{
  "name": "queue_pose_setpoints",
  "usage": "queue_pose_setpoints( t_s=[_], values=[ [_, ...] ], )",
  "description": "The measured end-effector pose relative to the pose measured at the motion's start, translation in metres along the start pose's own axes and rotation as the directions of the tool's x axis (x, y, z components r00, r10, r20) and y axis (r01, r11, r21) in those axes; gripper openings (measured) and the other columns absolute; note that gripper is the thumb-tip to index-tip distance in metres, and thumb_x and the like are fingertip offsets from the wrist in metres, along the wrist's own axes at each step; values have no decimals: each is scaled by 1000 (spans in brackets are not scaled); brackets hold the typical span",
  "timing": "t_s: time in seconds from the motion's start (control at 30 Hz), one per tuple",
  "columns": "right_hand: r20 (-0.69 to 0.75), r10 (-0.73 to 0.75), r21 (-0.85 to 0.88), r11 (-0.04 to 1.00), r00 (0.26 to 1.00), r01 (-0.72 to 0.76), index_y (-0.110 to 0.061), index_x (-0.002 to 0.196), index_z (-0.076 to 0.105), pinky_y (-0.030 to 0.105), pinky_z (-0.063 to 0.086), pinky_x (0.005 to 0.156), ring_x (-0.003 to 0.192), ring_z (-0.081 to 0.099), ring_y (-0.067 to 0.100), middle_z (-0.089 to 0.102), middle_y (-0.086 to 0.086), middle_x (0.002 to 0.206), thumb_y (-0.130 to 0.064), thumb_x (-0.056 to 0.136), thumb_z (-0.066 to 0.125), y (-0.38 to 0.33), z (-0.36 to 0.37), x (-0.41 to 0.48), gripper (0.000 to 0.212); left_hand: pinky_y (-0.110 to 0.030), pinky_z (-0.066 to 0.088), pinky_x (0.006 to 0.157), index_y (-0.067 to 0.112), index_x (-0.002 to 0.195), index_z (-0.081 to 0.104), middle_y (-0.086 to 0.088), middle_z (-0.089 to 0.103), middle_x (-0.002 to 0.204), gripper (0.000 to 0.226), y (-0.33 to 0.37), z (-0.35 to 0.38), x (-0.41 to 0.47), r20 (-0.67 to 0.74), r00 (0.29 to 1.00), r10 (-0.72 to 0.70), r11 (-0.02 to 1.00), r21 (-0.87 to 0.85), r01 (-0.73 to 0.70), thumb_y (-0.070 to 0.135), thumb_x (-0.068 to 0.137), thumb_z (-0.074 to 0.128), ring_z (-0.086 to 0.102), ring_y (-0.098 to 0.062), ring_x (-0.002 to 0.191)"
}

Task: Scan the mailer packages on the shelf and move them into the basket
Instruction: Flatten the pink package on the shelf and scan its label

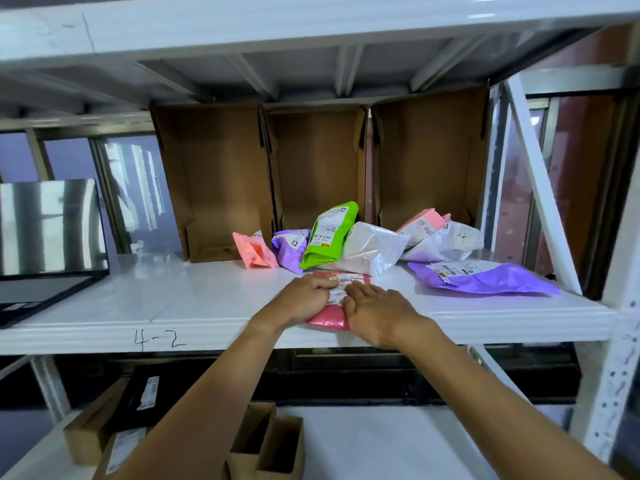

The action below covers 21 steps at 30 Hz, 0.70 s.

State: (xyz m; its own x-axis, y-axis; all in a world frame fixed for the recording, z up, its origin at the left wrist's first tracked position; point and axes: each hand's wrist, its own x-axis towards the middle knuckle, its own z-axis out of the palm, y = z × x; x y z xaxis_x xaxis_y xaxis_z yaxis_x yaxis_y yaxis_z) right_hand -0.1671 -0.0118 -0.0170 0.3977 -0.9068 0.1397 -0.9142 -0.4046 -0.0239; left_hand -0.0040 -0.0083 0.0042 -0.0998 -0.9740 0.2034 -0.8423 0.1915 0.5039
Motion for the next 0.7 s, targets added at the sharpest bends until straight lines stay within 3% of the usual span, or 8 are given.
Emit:
queue_pose_setpoints(
  t_s=[0.07, 0.17, 0.2, 0.33, 0.43, 0.53, 0.6, 0.7],
  values=[
    [-49, 41, -28, 999, 998, -42, -12, 146, 35, 47, 31, 109, 141, 33, 26, 34, 8, 154, -37, 105, 12, -12, 2, -8, 54, -22, 41, 90, 25, 130, 67, 0, 56, 144, 44, 3, -3, -3, 23, 1000, -7, 1000, -18, 8, 10, 95, 44, 55, -20, 125],
    [-116, 37, -30, 999, 992, -41, -11, 144, 36, 45, 33, 107, 137, 37, 29, 39, 10, 150, -36, 105, 13, -18, 6, -13, 52, -35, 45, 92, 10, 109, 70, -10, 65, 125, 33, 17, -1, -8, 31, 999, 33, 987, 159, -37, 19, 101, 39, 57, -28, 116],
    [-120, 34, -11, 999, 992, -35, -11, 147, 33, 44, 31, 110, 140, 35, 28, 36, 10, 153, -36, 104, 13, -15, 6, -13, 54, -38, 43, 95, 8, 110, 67, -12, 62, 127, 34, 21, 4, -9, 25, 999, 49, 980, 191, -53, 20, 103, 36, 55, -30, 118],
    [-54, -39, 17, 999, 998, 40, -15, 158, 16, 43, 17, 121, 151, 17, 22, 18, 5, 165, -42, 101, 4, -3, 5, -16, 64, -28, 25, 113, 14, 147, 45, -3, 37, 158, 45, 22, 16, -14, 65, 991, 114, 973, 195, -125, 25, 109, 21, 30, -15, 146],
    [-57, -53, 36, 998, 997, 55, -17, 158, 18, 42, 14, 122, 152, 14, 20, 16, 3, 166, -42, 105, 11, 1, 6, -17, 58, -40, 14, 123, 22, 158, 23, 3, 15, 166, 53, 10, 14, -4, 177, 983, 54, 944, 312, -108, 37, 108, 12, 10, -11, 153],
    [-11, -46, 72, 996, 999, 46, -20, 157, 20, 43, 14, 122, 152, 14, 20, 14, 3, 166, -42, 106, 14, 3, 3, -15, 56, -50, 8, 123, 25, 160, 11, 5, 0, 168, 57, -3, 15, 1, 197, 980, -31, 907, 417, -55, 42, 106, 9, -2, -13, 154],
    [-5, -25, 128, 991, 1000, 26, -21, 154, 28, 42, 17, 120, 150, 20, 21, 20, 3, 165, -39, 106, 19, 2, -2, -14, 52, -52, 8, 122, 23, 160, 10, 4, -2, 168, 57, -6, 18, 1, 184, 982, -39, 895, 444, -47, 40, 105, 10, -4, -15, 154],
    [-75, 22, 249, 968, 997, -3, -19, 128, 55, 39, 33, 102, 131, 44, 27, 49, 7, 145, -35, 105, 29, -2, -10, -16, 39, -52, 8, 122, 19, 160, 11, 3, -1, 168, 58, -3, 21, 1, 146, 988, -43, 905, 424, -23, 38, 105, 11, -2, -15, 154]
  ],
)
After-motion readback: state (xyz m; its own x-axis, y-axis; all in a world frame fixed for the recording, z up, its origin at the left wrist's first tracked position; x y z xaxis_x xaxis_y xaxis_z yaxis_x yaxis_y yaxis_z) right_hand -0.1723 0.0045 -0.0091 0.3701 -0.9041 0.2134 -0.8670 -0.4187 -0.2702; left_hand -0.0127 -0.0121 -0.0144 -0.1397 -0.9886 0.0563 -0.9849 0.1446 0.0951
